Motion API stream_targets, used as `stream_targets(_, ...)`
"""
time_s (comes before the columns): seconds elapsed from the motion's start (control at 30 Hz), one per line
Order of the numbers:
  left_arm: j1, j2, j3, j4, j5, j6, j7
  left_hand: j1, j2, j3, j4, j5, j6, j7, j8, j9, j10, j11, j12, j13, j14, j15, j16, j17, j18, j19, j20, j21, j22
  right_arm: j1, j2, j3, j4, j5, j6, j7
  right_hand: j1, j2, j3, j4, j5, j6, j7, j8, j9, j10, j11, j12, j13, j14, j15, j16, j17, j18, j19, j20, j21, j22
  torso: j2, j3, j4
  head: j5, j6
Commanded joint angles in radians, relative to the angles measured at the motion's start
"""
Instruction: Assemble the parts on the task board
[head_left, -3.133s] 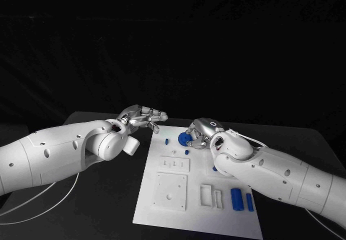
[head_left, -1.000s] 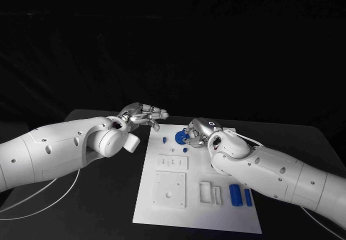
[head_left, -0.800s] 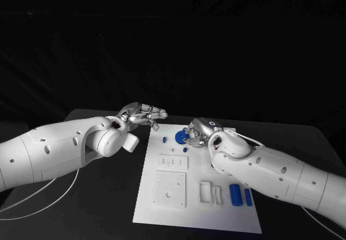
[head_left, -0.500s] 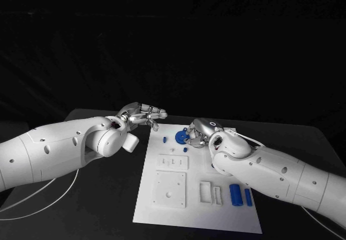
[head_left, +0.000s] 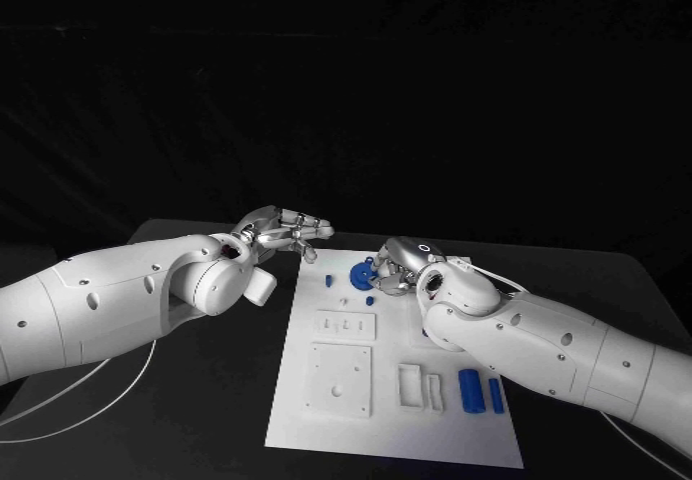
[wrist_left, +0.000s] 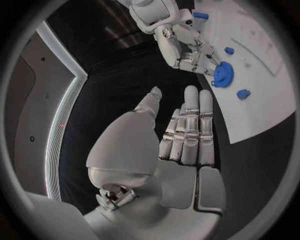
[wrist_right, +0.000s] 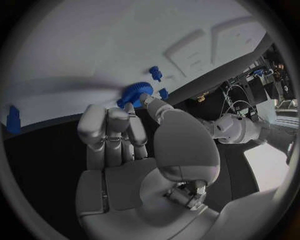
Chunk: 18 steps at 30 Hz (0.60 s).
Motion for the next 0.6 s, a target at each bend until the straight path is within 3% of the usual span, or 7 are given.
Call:
stream_targets(0.03, 0.002, 0.004, 0.001, 0.0, -0.003, 0.013, 0.006, 0.002, -0.009, 0.0, 0.007, -0.002, 0.005, 0.004, 0.003, -0.001, -0.006, 0.0, 0.003, 0.002, -0.003, 0.003, 0.002, -0.001, 0.02, -0.001, 0.005, 0.004, -0.001, -0.004, 0.0, -0.003, -0.001, 0.003, 0.013, -0.007, -0.01, 0.008, 0.009, 0.015, -0.003, -0.002, 0.001, 0.003, 0.0, 0.0, -0.005, 0.005, 0.047, 0.0, -0.005, 0.0, 0.002, -0.011, 0.069, -0.007, 0.005, 0.084, 0.0, -0.0007, 0.001, -0.006, 0.006)
stream_targets(0.17, 0.002, 0.007, 0.001, -0.002, -0.003, 0.015, 0.004, 0.002, -0.009, 0.0, 0.007, -0.002, 0.005, 0.004, 0.003, -0.001, -0.006, 0.0, 0.003, 0.002, -0.003, 0.003, 0.002, -0.001, 0.02, -0.001, 0.005, 0.004, -0.001, -0.004, -0.003, -0.003, 0.002, 0.003, -0.016, -0.009, -0.026, 0.003, 0.014, 0.029, -0.008, 0.002, -0.002, 0.003, 0.0, 0.001, -0.007, 0.007, 0.049, 0.0, -0.005, 0.003, 0.004, -0.01, 0.069, -0.007, 0.008, 0.085, 0.0, 0.0001, 0.0003, -0.006, 0.006)
stream_targets(0.3, 0.002, 0.007, 0.001, -0.003, -0.003, 0.018, 0.003, 0.001, -0.005, -0.001, 0.004, -0.001, 0.009, 0.003, 0.003, -0.001, -0.006, -0.001, 0.003, 0.002, -0.004, 0.003, 0.002, -0.001, 0.02, -0.002, 0.005, 0.005, -0.003, -0.004, -0.006, -0.003, 0.007, 0.007, -0.042, -0.008, -0.035, -0.006, 0.016, 0.046, -0.019, 0.0, -0.001, 0.003, 0.0, 0.003, -0.007, 0.01, 0.051, 0.001, -0.005, 0.006, 0.006, -0.009, 0.069, -0.008, 0.011, 0.085, 0.001, 0.001, 0.0005, -0.014, 0.007)
stream_targets(0.6, 0.002, 0.007, 0.001, -0.005, -0.005, 0.019, 0.003, 0.001, -0.006, -0.002, 0.003, -0.001, 0.008, 0.004, 0.003, -0.001, -0.009, 0.0, 0.002, 0.001, -0.004, 0.003, 0.001, -0.002, 0.02, -0.002, 0.005, 0.005, -0.004, -0.004, -0.029, 0.002, 0.033, 0.019, -0.08, 0.0, -0.021, -0.033, -0.022, 0.067, -0.008, -0.038, 0.011, 0.003, -0.002, 0.007, 0.001, 0.014, 0.053, 0.001, 0.0, 0.011, 0.008, -0.001, 0.069, -0.002, 0.015, 0.081, -0.001, 0.001, -0.0012, -0.009, 0.006)
